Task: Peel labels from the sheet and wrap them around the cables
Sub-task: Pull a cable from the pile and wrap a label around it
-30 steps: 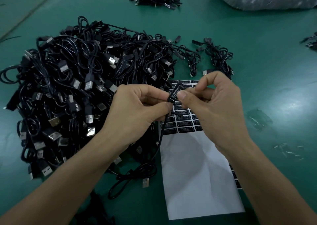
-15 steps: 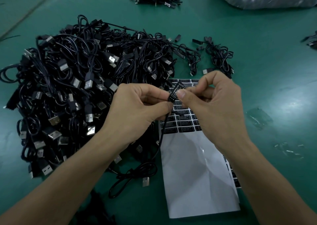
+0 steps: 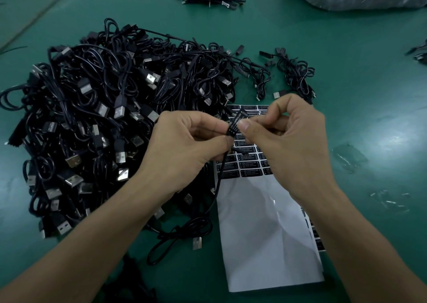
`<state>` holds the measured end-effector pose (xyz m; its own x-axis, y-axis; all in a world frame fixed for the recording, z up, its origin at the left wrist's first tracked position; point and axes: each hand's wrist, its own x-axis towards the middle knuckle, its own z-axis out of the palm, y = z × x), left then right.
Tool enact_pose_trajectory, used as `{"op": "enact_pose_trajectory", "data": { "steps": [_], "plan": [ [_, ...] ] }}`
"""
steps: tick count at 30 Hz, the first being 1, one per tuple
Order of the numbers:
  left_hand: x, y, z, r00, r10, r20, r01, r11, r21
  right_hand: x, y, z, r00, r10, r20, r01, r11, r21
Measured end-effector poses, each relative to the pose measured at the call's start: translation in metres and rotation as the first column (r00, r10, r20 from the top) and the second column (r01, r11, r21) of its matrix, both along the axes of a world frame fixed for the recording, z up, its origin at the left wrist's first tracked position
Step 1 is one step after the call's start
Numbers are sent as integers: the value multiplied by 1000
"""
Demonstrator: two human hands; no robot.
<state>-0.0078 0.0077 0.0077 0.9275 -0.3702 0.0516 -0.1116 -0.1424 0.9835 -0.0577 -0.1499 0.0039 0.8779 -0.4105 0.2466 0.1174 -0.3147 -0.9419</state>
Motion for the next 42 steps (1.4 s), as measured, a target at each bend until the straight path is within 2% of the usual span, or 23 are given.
{"op": "enact_pose_trajectory", "data": {
  "steps": [12, 19, 31, 38, 42],
  "plan": [
    [1, 1, -1, 1000, -14, 19, 14, 1000, 14, 1, 1, -2, 1000, -14, 7, 14, 1000, -14],
    [1, 1, -3, 998, -42, 43, 41, 999, 27, -1, 3, -1, 998, -64, 16, 66, 993, -95],
    [2, 0, -4, 996, -48, 70, 46, 999, 26, 0, 2, 0, 995, -102, 15, 103, 986, -131],
    [2, 1, -5, 996, -45, 79, 44, 999, 18, 2, -2, -2, 997, -64, -33, 62, 996, -64],
    [3, 1, -4, 996, -62, 71, 61, 998, 22, 4, -5, -4, 990, 59, -129, -46, 993, 104]
  ]
}}
